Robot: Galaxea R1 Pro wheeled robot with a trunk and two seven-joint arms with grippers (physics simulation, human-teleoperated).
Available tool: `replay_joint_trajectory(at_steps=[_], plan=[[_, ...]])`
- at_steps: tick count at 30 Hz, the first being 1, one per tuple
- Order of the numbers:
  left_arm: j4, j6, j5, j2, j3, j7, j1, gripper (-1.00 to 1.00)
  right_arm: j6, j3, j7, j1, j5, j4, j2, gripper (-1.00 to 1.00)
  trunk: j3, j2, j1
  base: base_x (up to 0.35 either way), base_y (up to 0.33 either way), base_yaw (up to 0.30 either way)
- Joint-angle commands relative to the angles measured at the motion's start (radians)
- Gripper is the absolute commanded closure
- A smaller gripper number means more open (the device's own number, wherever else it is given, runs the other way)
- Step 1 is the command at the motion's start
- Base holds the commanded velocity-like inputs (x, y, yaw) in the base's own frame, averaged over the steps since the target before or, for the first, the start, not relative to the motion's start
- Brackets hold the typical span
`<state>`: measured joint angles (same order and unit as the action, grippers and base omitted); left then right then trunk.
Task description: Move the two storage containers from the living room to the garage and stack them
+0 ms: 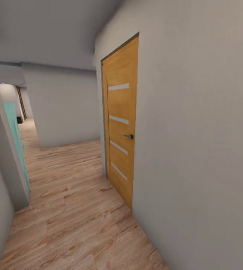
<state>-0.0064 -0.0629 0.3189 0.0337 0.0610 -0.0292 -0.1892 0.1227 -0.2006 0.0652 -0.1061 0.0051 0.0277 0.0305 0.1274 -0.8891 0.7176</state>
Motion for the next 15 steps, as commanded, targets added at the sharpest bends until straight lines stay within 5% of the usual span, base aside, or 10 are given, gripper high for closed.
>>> replay_joint_trajectory(at_steps=[1,6,15], plan=[[0.002,-0.004,0.009,0.0,0.007,-0.003,-0.001,-1.0,0.006,-0.003,0.002,-0.001,0.0,0.003,0.0,-1.0,0.001,-0.001,0.001,0.306,0.0,0.283],[0.002,-0.004,0.009,0.0,0.007,-0.003,-0.001,-1.0,0.006,-0.002,0.002,-0.002,0.0,0.003,0.0,-1.0,0.001,-0.001,0.001,0.192,0.0,0.283],[0.002,-0.005,0.009,0.0,0.007,-0.003,-0.001,-1.0,0.006,-0.002,0.002,-0.001,0.0,0.003,-0.001,-1.0,0.001,-0.001,0.001,0.022,0.0,0.284]])
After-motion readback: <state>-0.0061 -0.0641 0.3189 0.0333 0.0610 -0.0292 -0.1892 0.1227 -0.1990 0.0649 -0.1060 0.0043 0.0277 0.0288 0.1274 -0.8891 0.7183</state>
